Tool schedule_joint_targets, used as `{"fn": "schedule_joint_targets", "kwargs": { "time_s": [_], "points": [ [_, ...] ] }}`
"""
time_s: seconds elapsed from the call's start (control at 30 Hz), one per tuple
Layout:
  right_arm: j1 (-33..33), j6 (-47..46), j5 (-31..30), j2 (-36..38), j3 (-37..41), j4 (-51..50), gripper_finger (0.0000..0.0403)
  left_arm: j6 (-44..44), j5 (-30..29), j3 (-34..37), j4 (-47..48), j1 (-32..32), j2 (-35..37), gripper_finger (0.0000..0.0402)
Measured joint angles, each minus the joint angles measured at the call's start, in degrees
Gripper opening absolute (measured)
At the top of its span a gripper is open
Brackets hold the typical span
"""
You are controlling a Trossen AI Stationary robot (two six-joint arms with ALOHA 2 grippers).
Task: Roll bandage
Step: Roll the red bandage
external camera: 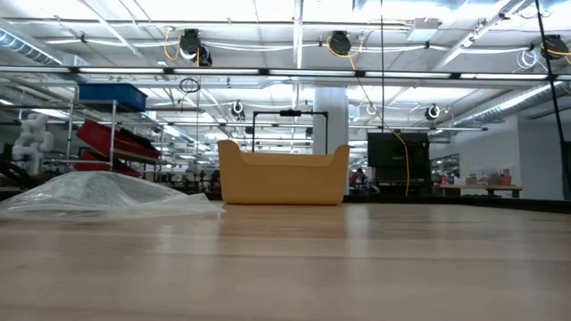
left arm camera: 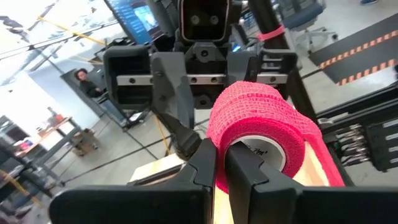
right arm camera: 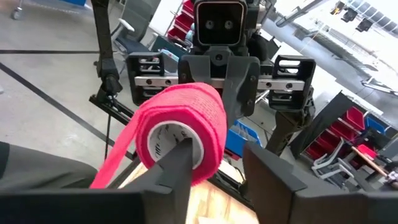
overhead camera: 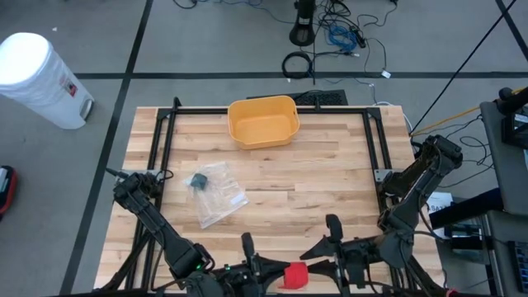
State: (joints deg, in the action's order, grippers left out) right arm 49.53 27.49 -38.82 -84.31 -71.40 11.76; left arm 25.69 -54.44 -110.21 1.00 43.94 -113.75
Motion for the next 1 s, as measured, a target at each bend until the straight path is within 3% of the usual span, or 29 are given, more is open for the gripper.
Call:
{"fn": "schedule_joint_targets", "kwargs": {
  "time_s": [0.2, 0.63, 1.0],
  "points": [
    [0.0, 0.2, 0.1, 0.0, 0.0, 0.0, 0.0086, -0.2, -0.5, 0.0, -0.1, 0.0, 0.0, 0.0020],
    [-0.2, 5.3, 0.1, -1.8, 0.0, 4.1, 0.0100, -1.4, -0.5, 0.0, -0.5, -0.1, 0.0, 0.0020],
    [0.0, 6.2, -0.2, -1.8, 0.0, 4.4, 0.0020, -1.4, -0.5, 0.0, -0.3, 0.0, 0.0, 0.0020]
  ]
}}
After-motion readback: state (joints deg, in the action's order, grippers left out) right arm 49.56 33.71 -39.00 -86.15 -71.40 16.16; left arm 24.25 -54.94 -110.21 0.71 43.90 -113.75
